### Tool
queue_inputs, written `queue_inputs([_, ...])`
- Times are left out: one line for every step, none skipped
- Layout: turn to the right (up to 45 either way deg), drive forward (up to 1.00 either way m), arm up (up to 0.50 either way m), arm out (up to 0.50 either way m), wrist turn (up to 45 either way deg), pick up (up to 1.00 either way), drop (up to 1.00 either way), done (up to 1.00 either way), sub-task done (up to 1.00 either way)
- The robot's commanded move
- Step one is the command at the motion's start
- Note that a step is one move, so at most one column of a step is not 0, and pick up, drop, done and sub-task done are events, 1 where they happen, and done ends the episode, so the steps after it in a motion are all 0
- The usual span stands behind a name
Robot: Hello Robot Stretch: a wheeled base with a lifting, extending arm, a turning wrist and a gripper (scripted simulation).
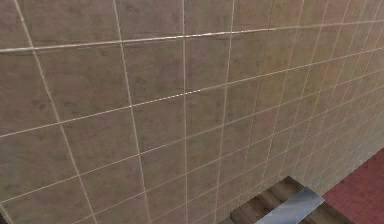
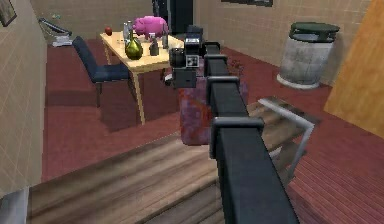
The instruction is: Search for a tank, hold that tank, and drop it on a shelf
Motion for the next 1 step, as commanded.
queue_inputs([0.0,0.0,0.0,0.0,0.0,0.0,0.0,1.0,0.0])
